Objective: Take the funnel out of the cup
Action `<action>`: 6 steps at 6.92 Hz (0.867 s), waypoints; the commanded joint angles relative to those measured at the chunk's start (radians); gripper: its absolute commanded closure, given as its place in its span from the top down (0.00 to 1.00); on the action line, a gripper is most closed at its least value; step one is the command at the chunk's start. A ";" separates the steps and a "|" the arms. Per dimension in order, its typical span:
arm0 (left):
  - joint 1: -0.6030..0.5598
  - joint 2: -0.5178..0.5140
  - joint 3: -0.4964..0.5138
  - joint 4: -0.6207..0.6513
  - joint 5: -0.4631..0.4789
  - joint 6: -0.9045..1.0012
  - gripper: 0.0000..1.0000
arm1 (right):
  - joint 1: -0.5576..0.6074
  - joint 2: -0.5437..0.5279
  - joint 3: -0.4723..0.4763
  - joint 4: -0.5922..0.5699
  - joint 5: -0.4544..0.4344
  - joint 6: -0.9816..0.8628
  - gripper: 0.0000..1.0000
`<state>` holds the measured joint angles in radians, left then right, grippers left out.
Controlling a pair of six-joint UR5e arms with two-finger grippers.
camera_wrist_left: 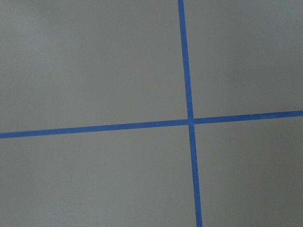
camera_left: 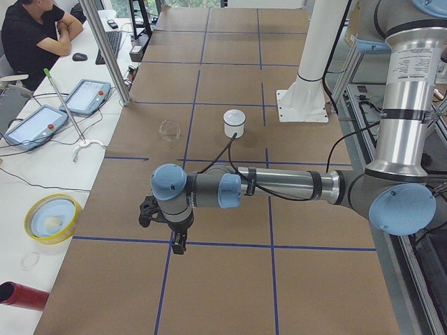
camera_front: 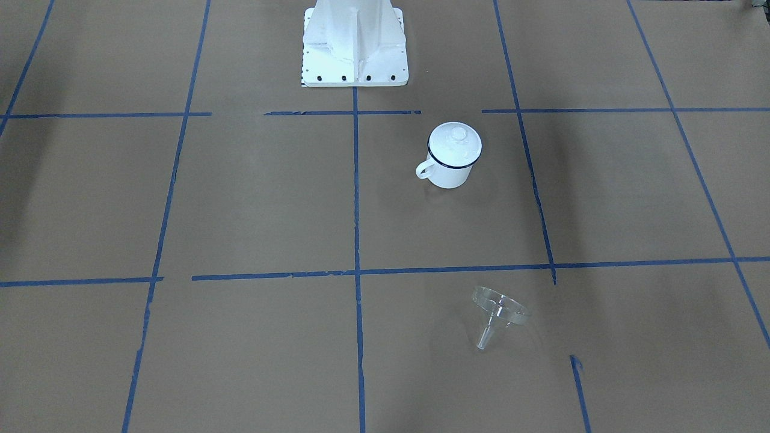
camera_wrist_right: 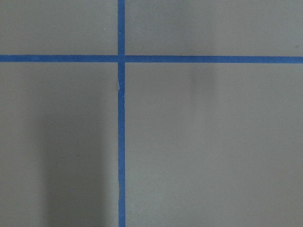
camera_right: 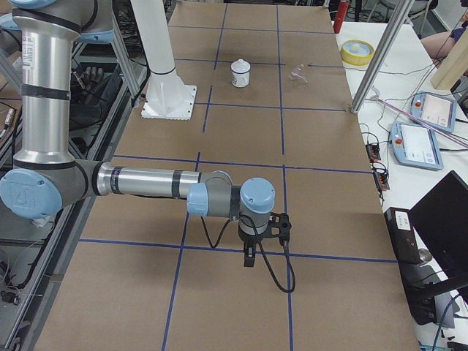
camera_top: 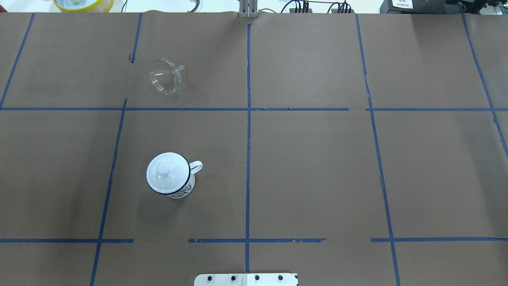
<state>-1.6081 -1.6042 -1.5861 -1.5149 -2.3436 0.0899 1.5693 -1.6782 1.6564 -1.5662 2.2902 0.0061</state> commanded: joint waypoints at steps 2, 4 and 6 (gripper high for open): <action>0.000 0.013 -0.006 -0.002 -0.002 -0.002 1.00 | 0.000 0.000 -0.001 0.000 0.000 0.000 1.00; 0.002 0.003 0.006 -0.002 -0.003 -0.004 1.00 | 0.000 0.000 -0.001 0.000 0.000 0.000 1.00; 0.002 0.000 0.002 0.001 -0.003 0.001 1.00 | 0.000 0.000 -0.001 0.000 0.000 0.000 1.00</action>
<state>-1.6063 -1.6035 -1.5819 -1.5165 -2.3469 0.0886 1.5693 -1.6782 1.6560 -1.5662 2.2902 0.0061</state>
